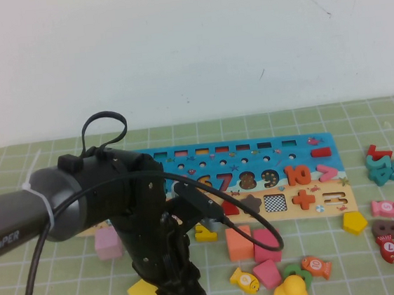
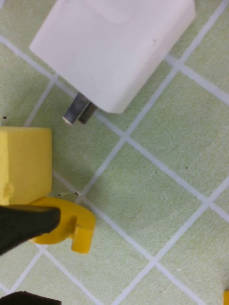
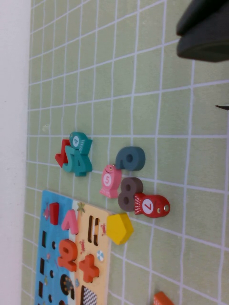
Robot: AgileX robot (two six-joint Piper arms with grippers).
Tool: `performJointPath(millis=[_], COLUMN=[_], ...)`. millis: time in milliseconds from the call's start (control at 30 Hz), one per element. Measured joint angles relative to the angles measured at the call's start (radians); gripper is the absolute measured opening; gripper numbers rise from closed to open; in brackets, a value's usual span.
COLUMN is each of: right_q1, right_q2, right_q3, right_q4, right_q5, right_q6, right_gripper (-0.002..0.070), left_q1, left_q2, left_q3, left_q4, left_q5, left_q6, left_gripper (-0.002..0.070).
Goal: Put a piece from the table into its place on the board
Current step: Pick up the "number 6"
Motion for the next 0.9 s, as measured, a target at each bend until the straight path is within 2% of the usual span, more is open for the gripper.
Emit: performJointPath(millis=[467,600,900], right_q1=[0.000,0.000,0.000], right_q2=[0.000,0.000,0.000], right_q3=[0.000,0.000,0.000], right_q4=[0.000,0.000,0.000], right_q5=[0.000,0.000,0.000], right_q6=[0.000,0.000,0.000], right_gripper=[-0.0001,-0.0001,-0.0001], left_q1=[0.000,0.000,0.000], left_q2=[0.031,0.046,0.046], left_q3=[0.000,0.000,0.000], left_q4=[0.000,-0.052,-0.263], left_q5=[0.011,0.033,0.083], left_q6=[0.007,0.009,0.134], left_gripper=[0.0292,0.0292,0.0292])
